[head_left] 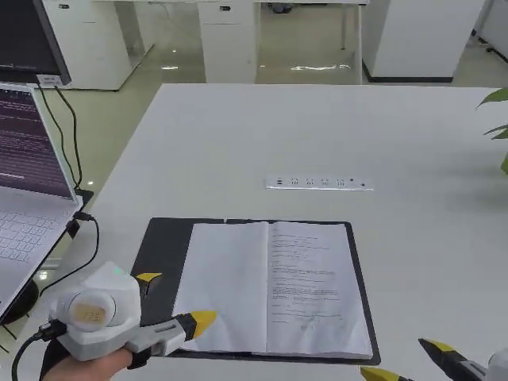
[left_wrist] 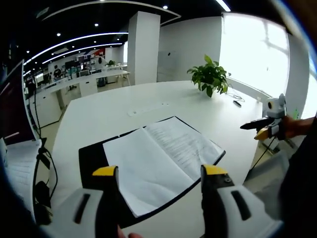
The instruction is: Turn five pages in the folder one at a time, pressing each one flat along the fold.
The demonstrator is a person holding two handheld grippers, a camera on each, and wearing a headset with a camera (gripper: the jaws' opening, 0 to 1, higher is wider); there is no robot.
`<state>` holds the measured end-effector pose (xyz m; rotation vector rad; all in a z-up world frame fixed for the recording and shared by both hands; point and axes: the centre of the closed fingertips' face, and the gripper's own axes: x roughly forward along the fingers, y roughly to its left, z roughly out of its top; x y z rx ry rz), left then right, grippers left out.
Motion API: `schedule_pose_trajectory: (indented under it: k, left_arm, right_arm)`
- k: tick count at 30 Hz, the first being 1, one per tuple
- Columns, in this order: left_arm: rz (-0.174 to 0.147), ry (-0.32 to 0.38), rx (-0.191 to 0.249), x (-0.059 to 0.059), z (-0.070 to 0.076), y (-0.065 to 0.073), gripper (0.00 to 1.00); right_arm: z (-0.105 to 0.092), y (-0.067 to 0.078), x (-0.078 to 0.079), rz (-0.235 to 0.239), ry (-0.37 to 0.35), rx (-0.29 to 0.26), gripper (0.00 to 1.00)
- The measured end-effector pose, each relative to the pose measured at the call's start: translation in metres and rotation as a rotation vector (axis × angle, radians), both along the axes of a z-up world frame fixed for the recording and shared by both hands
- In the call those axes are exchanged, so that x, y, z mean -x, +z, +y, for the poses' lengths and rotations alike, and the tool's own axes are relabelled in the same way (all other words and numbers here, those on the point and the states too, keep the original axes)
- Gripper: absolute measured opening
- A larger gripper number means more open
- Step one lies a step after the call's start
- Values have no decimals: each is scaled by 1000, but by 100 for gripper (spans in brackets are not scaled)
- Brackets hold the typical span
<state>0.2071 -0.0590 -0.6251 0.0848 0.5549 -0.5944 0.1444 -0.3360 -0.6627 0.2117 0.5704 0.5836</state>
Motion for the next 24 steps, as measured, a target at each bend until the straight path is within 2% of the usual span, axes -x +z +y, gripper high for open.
schedule_pose_trajectory:
  k: [3,8,12,16,24]
  left_arm:
    - [9,-41,0,-1,-16,-3,66]
    - [6,-126,-6,-8,-46,-7,65]
    - [8,-174,0,-12,-67,-9,65]
    - [17,-219,4,-16,-87,-12,65]
    - [38,-329,-12,-18,-132,-25,64]
  right_arm:
    - [-4,-4,4,12,-13,2,83]
    - [-8,-8,11,29,-28,9,83]
    - [-9,-6,11,21,-42,-2,84]
    - [-10,-7,13,24,-42,14,82]
    - [-10,-9,16,27,-43,8,82]
